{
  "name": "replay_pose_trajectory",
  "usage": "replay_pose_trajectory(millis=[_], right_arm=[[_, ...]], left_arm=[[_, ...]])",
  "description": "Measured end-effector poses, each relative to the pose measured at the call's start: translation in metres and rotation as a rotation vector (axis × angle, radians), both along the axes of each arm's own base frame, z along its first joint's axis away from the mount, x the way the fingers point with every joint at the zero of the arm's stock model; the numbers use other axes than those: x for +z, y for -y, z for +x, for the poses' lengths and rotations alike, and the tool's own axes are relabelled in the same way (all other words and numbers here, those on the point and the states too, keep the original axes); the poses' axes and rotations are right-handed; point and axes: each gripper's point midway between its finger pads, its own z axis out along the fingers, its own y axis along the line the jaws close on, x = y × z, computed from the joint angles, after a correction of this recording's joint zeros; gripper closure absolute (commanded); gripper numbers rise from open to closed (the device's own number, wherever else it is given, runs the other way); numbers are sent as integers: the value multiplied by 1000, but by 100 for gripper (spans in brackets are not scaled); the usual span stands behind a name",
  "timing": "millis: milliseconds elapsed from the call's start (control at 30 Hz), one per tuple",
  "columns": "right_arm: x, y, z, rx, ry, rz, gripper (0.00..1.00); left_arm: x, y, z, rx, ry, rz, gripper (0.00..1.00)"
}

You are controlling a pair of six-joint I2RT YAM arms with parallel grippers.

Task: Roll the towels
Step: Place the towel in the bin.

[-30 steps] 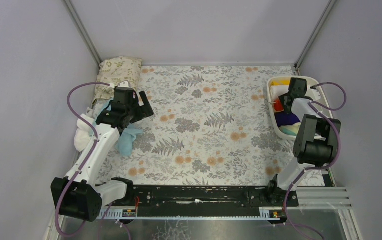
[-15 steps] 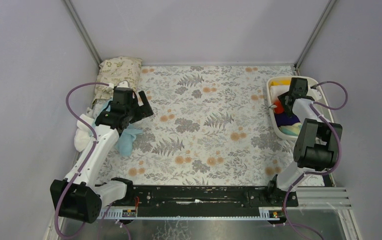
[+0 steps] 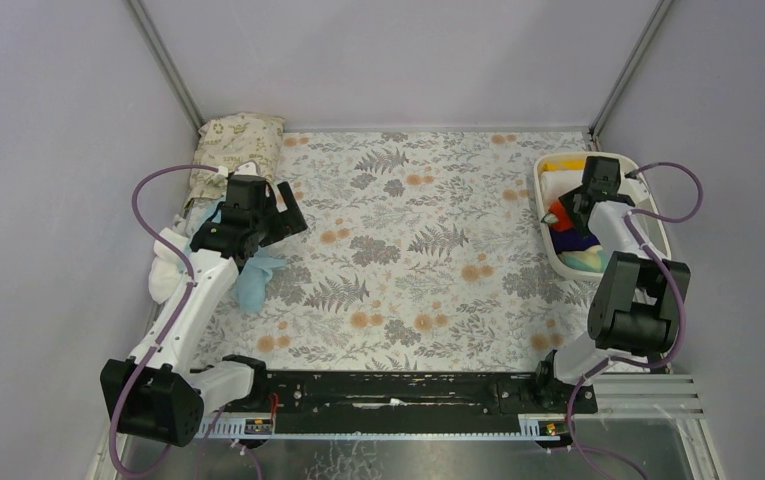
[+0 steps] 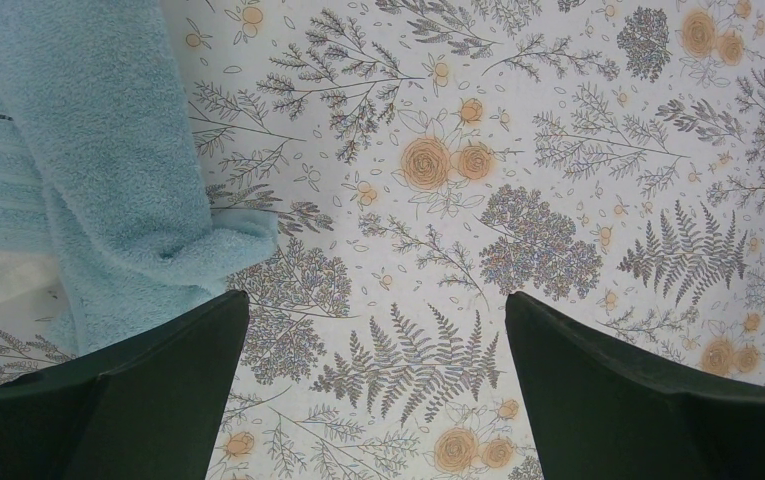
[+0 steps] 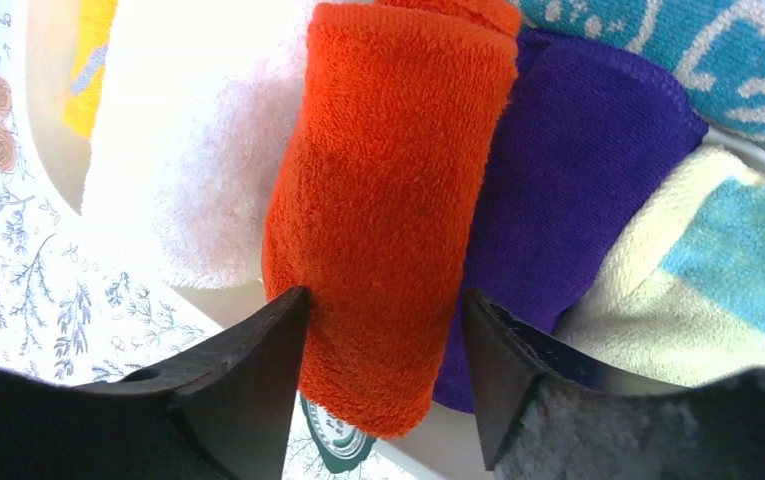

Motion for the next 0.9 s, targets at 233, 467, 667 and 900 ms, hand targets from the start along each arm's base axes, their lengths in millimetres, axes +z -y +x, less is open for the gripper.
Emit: replay_pose_trajectory(millis=[233, 467, 667, 900], right_arm=[[-3, -3, -1, 8, 10, 9, 56], [-21, -6, 16, 16, 9, 45, 56], [-22, -8, 22, 26, 11, 58, 44], [-11, -7, 10, 36, -10, 34, 29]], left_arm=[[0, 0, 0, 0, 1, 0, 0], [0, 0, 0, 1, 1, 0, 0], [1, 0, 0, 1, 4, 0, 0], [5, 0, -1, 0, 15, -3, 0]])
